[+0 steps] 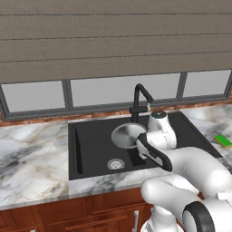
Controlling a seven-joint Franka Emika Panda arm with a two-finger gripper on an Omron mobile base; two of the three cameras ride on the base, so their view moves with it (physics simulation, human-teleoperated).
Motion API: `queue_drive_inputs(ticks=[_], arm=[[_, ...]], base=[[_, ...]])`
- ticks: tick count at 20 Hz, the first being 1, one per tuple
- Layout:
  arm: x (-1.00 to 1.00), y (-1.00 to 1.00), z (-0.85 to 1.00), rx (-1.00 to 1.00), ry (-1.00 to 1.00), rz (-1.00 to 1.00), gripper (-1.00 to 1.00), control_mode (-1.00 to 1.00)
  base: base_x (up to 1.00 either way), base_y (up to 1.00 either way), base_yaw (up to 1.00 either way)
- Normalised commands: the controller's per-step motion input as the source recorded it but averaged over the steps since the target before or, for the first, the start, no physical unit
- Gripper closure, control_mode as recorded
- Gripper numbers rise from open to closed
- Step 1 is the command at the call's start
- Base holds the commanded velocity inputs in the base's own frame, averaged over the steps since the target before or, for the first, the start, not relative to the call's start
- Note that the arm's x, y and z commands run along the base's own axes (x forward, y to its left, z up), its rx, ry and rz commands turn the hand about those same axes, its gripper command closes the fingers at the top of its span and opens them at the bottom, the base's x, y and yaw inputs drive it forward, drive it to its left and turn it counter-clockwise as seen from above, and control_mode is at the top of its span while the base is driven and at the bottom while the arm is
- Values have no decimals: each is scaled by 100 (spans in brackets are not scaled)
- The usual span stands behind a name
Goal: Pick the pan and sponge and place them into the sink. Then turn on the water.
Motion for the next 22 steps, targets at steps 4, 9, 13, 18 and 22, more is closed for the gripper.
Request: queue_drive_inputs(ticks=[4, 9, 13, 18, 22], arm=[[31, 43, 0, -2, 4, 0, 100, -100], [29, 44, 0, -3, 4, 1, 100, -100], [32, 39, 0, -5, 5, 4, 100, -100], [29, 39, -1, -5, 5, 4, 100, -100], [17, 37, -8, -4, 4, 4, 100, -100]], base=[[0, 0, 0], [0, 0, 0], [0, 0, 0], [0, 0, 0], [0, 0, 0]])
